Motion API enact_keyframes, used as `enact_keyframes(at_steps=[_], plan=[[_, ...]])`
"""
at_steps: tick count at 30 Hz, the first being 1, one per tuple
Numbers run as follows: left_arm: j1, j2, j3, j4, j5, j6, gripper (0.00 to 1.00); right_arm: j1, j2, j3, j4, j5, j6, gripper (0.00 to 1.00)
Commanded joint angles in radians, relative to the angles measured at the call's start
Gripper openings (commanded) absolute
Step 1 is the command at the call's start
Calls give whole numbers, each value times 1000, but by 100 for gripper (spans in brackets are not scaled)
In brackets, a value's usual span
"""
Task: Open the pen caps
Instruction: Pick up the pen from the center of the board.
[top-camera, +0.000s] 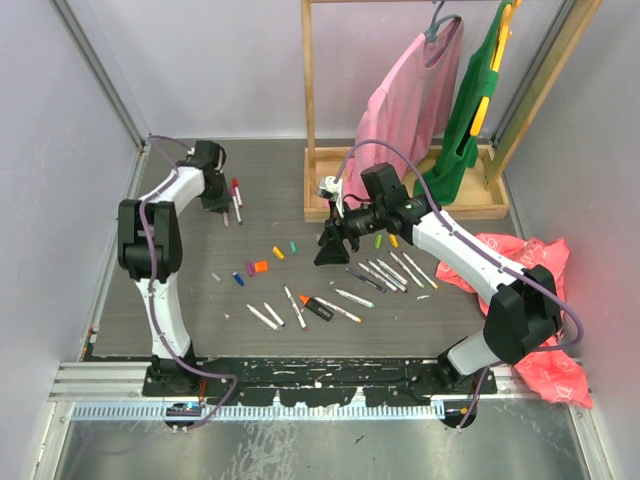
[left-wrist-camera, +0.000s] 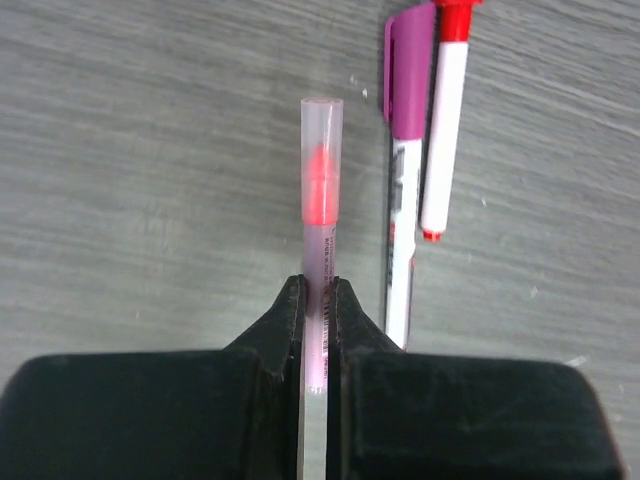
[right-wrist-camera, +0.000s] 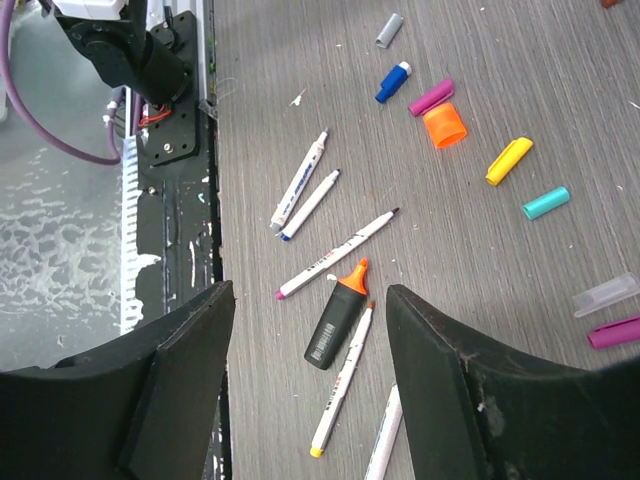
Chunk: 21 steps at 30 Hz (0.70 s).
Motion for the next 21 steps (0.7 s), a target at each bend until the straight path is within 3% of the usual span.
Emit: enact_keyframes(at_steps=[1,9,21], plan=[[-4,-215,-61,76,-7,-10,0,-6,-43,17,25,-56,-17,67],[-44,-554,-377,320,162,-127,0,-12,-81,-1,52,-115,-11,67],[-247,-1127,-913,739,267,-298,0,-120,-232,-117,247,-205,115,67]])
